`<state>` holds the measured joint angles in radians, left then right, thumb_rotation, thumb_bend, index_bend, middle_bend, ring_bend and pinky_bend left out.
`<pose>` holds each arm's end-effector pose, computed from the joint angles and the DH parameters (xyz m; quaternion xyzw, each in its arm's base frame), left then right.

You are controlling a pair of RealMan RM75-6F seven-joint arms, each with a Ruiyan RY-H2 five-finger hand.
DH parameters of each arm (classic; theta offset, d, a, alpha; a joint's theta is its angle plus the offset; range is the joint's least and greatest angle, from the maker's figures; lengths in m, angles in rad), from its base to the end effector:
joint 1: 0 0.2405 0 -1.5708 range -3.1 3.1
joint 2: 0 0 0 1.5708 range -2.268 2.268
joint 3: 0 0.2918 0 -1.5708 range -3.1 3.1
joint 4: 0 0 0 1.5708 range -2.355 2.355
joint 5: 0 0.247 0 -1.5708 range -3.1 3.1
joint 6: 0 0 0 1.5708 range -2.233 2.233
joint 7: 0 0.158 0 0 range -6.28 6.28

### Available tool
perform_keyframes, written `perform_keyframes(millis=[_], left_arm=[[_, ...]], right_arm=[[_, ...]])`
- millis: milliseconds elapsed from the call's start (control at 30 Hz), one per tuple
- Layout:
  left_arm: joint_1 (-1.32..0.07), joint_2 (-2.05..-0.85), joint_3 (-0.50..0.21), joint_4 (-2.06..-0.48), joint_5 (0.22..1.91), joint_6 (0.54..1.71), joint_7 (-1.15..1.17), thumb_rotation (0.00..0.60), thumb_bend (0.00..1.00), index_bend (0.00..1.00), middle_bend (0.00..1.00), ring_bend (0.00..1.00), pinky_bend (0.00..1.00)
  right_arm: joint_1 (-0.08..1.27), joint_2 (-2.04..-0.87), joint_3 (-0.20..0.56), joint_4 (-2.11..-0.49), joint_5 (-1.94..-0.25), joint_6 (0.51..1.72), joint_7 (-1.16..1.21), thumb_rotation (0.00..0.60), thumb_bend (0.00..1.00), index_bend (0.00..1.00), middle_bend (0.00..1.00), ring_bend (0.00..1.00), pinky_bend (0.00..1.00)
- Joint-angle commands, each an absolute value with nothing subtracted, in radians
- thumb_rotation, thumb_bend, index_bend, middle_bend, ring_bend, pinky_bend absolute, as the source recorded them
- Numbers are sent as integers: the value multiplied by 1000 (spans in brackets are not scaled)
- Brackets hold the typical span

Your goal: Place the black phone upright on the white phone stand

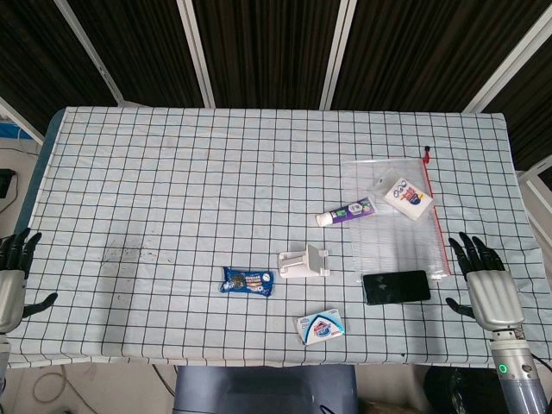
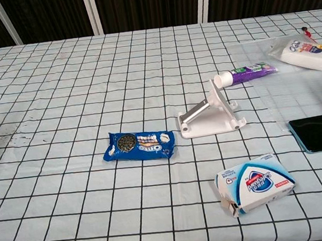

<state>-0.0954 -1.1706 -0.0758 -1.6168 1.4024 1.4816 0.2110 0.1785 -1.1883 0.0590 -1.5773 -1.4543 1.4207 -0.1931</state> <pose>-0.3608 0.2099 0.1300 -0.5921 -0.3576 -0.3332 0.6407 -0.3470 -0.2362 0.1133 0.6383 -0.3376 0.3463 0.5988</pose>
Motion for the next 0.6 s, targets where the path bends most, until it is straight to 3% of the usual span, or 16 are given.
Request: perform_keyframes(millis=[33, 333, 467, 600], left_arm=[[-95, -1173, -79, -1614, 1398, 1483, 210, 600, 0, 0, 0, 0, 0], [-92, -1181, -76, -1596, 1417, 1499, 193, 600, 0, 0, 0, 0, 0], [-91, -1181, -75, -1593, 1422, 1501, 188, 600, 0, 0, 0, 0, 0], [-92, -1180, -75, -1594, 1426, 1500, 179, 600, 0, 0, 0, 0, 0]], right_arm=[[182, -1187, 56, -1586, -1452, 1404, -190, 600, 5, 0, 0, 0, 165], [209, -1170, 23, -1658, -1478, 1325, -218, 600, 39, 8, 11, 1, 165], [229, -1175, 4, -1676, -1494, 1278, -247, 600, 73, 135, 131, 84, 180], [246, -1191, -3, -1688, -1469, 1225, -278, 600, 85, 184, 197, 153, 214]])
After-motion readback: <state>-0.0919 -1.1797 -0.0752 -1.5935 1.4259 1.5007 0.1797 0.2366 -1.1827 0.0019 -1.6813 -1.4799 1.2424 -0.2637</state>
